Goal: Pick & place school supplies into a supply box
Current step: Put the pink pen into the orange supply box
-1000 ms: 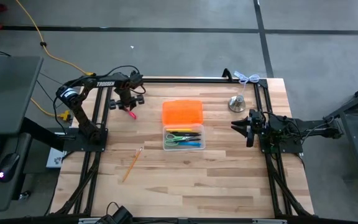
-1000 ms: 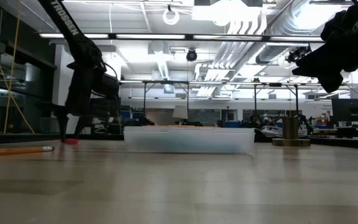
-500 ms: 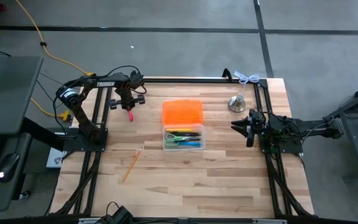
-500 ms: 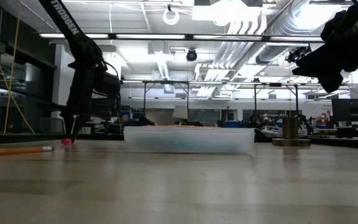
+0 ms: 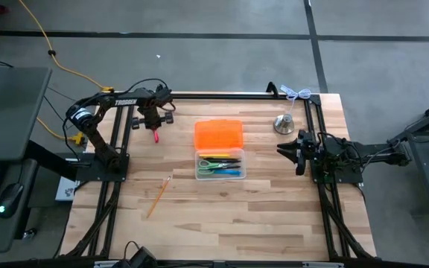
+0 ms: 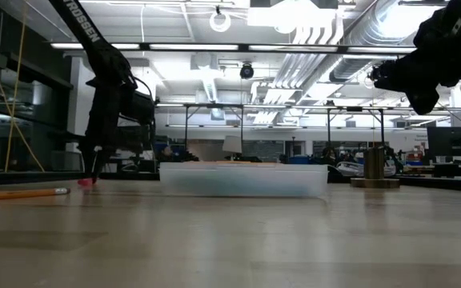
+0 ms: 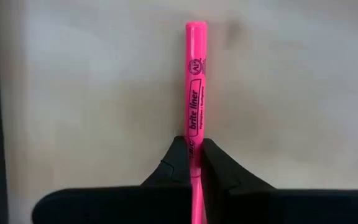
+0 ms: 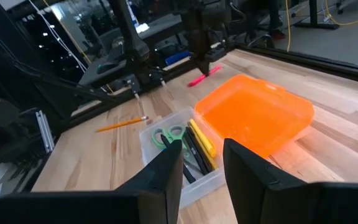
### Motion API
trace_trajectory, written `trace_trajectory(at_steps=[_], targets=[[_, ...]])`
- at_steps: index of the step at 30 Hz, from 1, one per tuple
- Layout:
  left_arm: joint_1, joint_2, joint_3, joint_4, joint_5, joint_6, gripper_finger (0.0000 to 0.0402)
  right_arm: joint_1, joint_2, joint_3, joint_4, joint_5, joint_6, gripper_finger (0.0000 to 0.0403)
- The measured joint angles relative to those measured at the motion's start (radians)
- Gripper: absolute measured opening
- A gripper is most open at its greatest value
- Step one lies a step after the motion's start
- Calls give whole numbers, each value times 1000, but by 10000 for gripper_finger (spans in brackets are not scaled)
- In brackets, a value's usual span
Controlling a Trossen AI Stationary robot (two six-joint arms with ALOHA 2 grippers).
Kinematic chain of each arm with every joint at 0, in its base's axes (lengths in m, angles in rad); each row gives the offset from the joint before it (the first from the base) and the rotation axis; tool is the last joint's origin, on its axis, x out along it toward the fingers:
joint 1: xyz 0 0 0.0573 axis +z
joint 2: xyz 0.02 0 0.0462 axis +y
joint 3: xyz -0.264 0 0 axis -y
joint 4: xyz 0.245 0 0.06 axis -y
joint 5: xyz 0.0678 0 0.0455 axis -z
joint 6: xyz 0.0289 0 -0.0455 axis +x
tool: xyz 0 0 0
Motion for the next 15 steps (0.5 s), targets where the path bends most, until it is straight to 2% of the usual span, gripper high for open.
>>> trace_trajectory(at_steps=[4,15], targets=[[5,-47,3,11,-32,2,33,0,0,0,12,6,1,94],[2,-166,5,39,110,44,35,0,0,0,50,4,-1,94]])
